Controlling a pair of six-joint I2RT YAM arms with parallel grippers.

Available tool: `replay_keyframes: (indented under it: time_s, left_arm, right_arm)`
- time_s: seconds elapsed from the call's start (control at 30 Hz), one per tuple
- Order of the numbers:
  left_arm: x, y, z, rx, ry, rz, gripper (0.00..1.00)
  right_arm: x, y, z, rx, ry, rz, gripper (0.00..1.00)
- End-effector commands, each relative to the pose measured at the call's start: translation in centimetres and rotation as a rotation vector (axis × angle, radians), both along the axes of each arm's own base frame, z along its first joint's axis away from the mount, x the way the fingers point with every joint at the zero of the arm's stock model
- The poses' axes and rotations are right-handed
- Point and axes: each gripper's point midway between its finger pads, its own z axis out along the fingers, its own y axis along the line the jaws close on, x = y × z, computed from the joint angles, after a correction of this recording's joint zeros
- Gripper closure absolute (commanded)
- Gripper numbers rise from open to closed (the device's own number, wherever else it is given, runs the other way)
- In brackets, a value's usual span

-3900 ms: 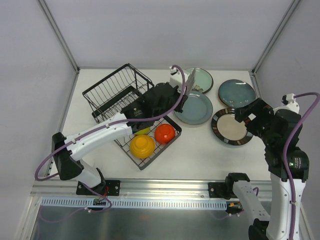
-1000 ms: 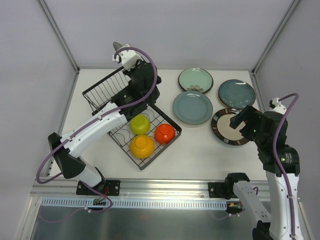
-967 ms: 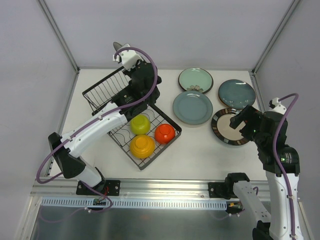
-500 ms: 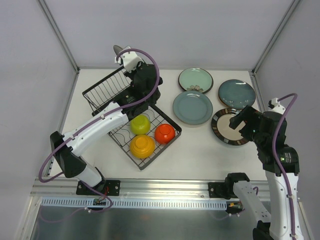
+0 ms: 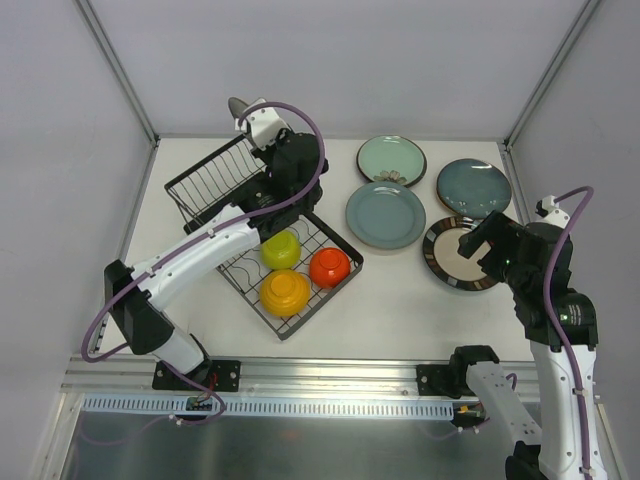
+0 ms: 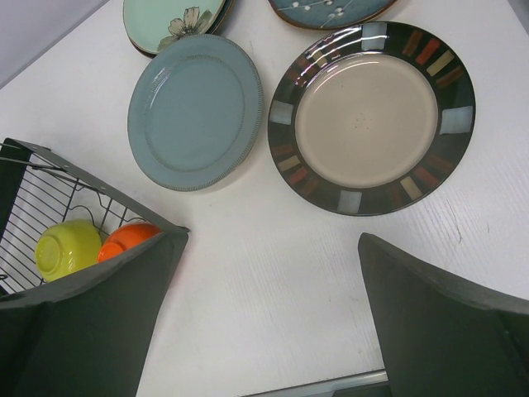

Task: Load the plates into the dish rack
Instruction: Insert the plate into the dish rack

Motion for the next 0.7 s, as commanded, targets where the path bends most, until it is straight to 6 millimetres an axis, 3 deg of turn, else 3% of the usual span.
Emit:
replay_keyframes:
  time_s: [0.0, 0.53, 0.67]
  left_arm:
    - [0.0, 0.8, 3.1, -0.164, -0.121, 0.023, 1.0]
    - [0.8, 0.6, 1.5, -0.162, -0.105, -0.006, 1.0]
    - [0.8, 0.5, 1.1, -0.158, -0.098, -0.01, 0.89]
  right_arm:
    - [0.5, 0.2, 0.5, -0.007, -0.027, 0.019, 0.01]
    - [0.7, 0.3, 0.5, -0.006, -0.025, 0.022, 0.0]
    - [0.7, 0.4, 0.4, -0.007, -0.019, 0.025, 0.0]
